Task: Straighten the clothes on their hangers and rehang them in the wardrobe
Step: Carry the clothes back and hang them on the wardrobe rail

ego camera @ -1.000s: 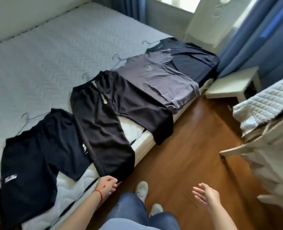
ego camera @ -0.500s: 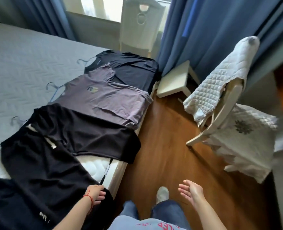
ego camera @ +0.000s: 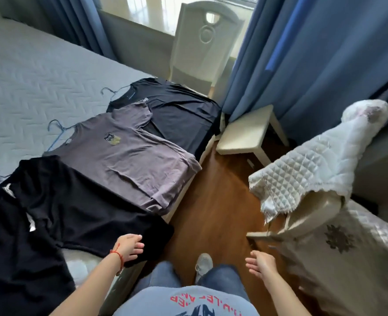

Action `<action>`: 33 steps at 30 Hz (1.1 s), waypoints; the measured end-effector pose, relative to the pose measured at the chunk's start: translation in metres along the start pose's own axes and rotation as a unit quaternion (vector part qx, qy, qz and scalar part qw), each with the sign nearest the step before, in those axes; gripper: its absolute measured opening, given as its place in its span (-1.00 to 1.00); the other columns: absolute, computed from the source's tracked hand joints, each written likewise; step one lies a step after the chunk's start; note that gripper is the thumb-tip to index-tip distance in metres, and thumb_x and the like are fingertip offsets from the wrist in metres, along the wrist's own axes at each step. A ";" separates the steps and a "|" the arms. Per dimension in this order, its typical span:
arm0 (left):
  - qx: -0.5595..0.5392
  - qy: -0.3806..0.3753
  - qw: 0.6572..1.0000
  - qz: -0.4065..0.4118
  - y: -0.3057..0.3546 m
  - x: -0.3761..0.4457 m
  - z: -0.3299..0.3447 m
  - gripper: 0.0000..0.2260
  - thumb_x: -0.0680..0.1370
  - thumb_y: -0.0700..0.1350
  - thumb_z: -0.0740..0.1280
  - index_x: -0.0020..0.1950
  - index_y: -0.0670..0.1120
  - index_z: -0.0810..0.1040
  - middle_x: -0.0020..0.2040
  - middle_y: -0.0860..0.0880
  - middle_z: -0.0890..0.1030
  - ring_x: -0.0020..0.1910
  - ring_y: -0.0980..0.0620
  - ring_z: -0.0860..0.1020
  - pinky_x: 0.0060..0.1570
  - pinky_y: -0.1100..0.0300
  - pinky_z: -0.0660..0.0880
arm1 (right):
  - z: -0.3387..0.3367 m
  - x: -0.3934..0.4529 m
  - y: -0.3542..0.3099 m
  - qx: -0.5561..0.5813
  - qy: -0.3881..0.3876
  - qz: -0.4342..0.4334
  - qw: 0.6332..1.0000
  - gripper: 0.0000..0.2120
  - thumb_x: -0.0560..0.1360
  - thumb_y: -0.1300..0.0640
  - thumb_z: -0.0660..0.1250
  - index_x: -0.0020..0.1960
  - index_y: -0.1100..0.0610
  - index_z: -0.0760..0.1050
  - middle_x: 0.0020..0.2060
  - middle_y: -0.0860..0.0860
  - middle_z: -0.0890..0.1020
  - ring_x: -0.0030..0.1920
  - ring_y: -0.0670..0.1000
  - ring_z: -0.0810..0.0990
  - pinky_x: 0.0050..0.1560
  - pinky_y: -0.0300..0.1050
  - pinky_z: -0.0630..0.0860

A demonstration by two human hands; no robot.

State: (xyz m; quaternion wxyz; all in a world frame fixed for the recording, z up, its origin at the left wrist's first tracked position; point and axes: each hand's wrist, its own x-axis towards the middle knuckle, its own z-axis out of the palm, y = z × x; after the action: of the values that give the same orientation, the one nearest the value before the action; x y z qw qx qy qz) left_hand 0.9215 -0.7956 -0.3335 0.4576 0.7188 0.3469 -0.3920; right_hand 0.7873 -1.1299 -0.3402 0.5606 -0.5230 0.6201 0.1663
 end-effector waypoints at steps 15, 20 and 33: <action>-0.144 0.109 0.977 -0.117 0.107 0.071 0.018 -0.90 0.58 -0.17 0.21 -0.08 -0.17 0.45 -0.18 -0.18 0.55 -0.20 -0.11 0.50 -0.07 0.08 0.43 | 0.108 0.103 -0.273 -0.157 -0.072 -0.082 0.982 -0.87 0.56 0.19 0.20 0.00 0.24 0.47 -0.25 0.14 0.59 -0.24 0.09 0.58 -0.32 -0.13 0.49; -0.172 0.086 0.977 -0.090 0.212 0.099 0.030 -0.77 0.59 -0.18 0.18 -0.28 -0.14 0.40 -0.32 -0.12 0.48 -0.38 -0.02 0.42 -0.36 0.27 0.31 | 0.118 0.116 -0.354 -0.141 -0.079 -0.115 0.980 -0.87 0.54 0.26 0.19 -0.15 0.20 0.47 -0.31 0.16 0.58 -0.34 0.08 0.55 -0.39 -0.18 0.45; -0.327 0.129 0.935 -0.047 0.413 0.156 0.041 -0.84 0.59 -0.16 0.17 -0.19 -0.06 0.41 -0.27 -0.09 0.52 -0.31 0.01 0.48 -0.30 0.23 0.37 | 0.211 0.200 -0.573 -0.303 -0.163 -0.131 0.930 -0.89 0.55 0.24 0.18 -0.02 0.25 0.46 -0.35 0.15 0.59 -0.40 0.06 0.57 -0.43 -0.20 0.47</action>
State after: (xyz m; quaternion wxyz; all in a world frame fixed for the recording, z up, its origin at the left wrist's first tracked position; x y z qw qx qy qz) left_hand 1.3359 -0.9528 -0.3229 0.5999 0.5568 0.5449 -0.1822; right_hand 1.4107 -1.2832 -0.3634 0.4858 -0.7102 0.3664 0.3540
